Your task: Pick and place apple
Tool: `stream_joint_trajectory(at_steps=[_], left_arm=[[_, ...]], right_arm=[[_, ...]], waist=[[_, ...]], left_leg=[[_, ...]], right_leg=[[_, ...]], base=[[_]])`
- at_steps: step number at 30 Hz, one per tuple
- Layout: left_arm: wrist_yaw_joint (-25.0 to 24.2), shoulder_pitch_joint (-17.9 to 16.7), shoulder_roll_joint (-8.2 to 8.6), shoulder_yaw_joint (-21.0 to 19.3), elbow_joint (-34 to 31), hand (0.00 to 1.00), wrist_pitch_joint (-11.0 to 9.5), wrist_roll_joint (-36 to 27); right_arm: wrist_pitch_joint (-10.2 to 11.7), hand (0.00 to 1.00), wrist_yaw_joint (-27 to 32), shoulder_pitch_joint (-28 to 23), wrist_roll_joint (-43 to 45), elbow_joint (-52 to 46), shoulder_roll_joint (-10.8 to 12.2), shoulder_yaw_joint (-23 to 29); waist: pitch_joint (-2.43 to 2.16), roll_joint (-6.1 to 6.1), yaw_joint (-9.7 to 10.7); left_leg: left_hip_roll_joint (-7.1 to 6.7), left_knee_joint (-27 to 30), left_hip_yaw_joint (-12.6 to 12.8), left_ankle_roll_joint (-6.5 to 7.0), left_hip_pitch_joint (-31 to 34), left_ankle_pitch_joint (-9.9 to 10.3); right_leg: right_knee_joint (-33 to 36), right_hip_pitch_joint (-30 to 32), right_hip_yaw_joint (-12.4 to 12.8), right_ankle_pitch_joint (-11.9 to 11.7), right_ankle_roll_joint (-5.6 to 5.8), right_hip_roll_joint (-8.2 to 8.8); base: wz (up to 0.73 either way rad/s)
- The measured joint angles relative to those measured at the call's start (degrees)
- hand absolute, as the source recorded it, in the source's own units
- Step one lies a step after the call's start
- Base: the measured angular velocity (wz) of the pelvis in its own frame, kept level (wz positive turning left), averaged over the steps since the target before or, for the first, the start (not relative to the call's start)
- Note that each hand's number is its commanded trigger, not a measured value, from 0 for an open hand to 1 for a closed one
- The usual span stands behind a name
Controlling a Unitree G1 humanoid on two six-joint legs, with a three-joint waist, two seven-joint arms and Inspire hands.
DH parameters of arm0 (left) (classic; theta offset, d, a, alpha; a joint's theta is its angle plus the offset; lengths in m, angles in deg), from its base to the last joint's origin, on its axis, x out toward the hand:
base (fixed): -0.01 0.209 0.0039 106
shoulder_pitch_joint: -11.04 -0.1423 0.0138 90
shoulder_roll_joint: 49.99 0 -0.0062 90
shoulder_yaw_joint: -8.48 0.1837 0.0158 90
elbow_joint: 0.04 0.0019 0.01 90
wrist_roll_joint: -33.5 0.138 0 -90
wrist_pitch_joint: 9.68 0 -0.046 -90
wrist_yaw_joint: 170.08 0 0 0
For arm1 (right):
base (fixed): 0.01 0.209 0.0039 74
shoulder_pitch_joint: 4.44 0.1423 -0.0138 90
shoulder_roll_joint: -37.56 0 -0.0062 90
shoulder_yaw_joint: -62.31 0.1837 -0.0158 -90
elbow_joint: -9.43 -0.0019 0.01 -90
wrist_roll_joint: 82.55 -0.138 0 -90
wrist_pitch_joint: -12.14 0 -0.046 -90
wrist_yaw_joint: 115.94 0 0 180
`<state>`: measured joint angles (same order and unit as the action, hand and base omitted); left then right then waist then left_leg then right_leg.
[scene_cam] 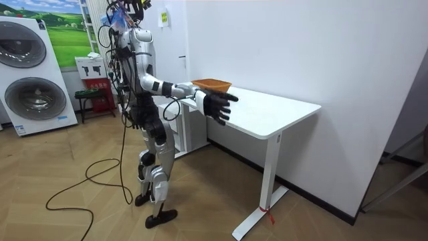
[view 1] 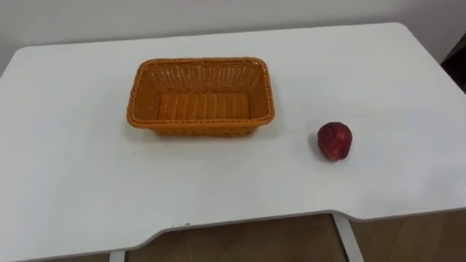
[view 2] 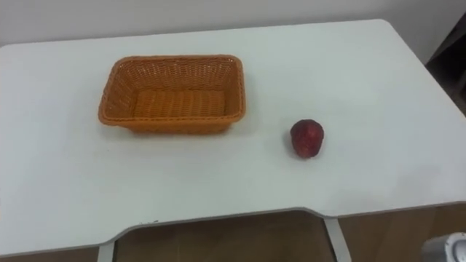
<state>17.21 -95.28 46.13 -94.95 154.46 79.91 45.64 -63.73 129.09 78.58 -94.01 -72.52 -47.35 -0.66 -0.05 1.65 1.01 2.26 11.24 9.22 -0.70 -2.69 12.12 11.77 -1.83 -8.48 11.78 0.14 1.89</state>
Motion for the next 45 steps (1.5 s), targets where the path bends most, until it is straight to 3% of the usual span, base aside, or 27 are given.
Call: stream_joint_trajectory(at_steps=[7,10,15,19,23,27,33,45], left_arm=[[0.0,0.1,-0.11,3.0,0.2,0.0,0.0,2.1],[0.0,0.4,-0.11,4.4,0.2,0.0,0.0,2.1],[-0.2,0.7,-0.12,5.1,0.3,0.0,0.0,2.1],[-0.2,1.5,-0.12,5.5,0.3,0.0,0.0,1.1],[-0.5,2.3,-0.11,6.0,0.1,0.0,0.0,0.9],[-0.5,2.2,-0.11,7.0,0.1,0.0,0.0,0.9],[-1.3,2.3,-0.29,9.2,0.2,0.0,0.5,0.9],[-4.8,2.4,-0.29,11.9,0.8,0.0,0.7,0.9]], right_arm=[[0.4,0.0,-2.4,-2.2,15.9,-9.1,-0.2,-9.4],[0.7,0.0,-5.2,-2.7,16.9,-9.1,-0.2,-13.7],[0.7,0.0,-10.0,-3.4,18.2,-8.9,-0.2,-18.5],[0.8,0.0,-14.2,-3.5,20.1,-8.3,-0.4,-22.3],[0.7,0.0,-18.2,-3.9,20.2,-7.6,-0.5,-25.7],[0.6,0.0,-20.8,-4.5,20.4,-7.6,-0.5,-28.0],[0.0,0.0,-22.8,-4.5,20.6,-7.6,-0.5,-30.2],[0.0,0.0,-26.0,-4.6,20.6,-6.3,-0.5,-31.8]], waist=[[-0.06,0.0,-1.5],[-0.17,0.41,-2.3],[0.29,1.27,-3.2],[0.44,0.61,-3.5],[0.1,-0.56,-4.2],[-0.06,-0.87,-4.6],[-0.06,-0.28,-4.7],[0.42,0.47,-4.6]], left_leg=[[0.0,-0.4,0.0,0.0,0.0,0.0],[0.02,-0.4,-0.1,0.0,-0.1,0.0],[0.02,-0.4,-0.4,0.0,-0.1,0.0],[0.07,-0.3,-0.4,0.0,-0.1,0.0],[0.07,-0.4,-0.3,0.0,-0.1,0.0],[0.08,-0.4,-0.3,0.0,-0.1,0.0],[0.08,-0.4,-0.3,0.0,-0.3,0.0],[0.09,-0.4,-0.3,0.0,-0.8,0.0]], right_leg=[[0.0,0.2,0.0,0.0,0.01,-0.02],[-0.1,0.1,-0.1,0.0,0.0,-0.03],[-0.2,-0.1,-0.4,0.0,-0.01,-0.02],[-0.1,-0.2,-0.4,-0.1,-0.07,-0.02],[-0.1,-0.2,-0.4,-0.1,-0.1,-0.02],[-0.1,-0.2,-0.4,-0.1,-0.1,-0.02],[-0.1,-0.4,-0.4,-0.1,-0.1,-0.02],[-0.1,-1.1,-0.5,-0.1,-0.1,-0.01]], base=[[0.0],[0.0],[0.02],[0.0],[0.0],[0.0],[0.0],[0.0]])
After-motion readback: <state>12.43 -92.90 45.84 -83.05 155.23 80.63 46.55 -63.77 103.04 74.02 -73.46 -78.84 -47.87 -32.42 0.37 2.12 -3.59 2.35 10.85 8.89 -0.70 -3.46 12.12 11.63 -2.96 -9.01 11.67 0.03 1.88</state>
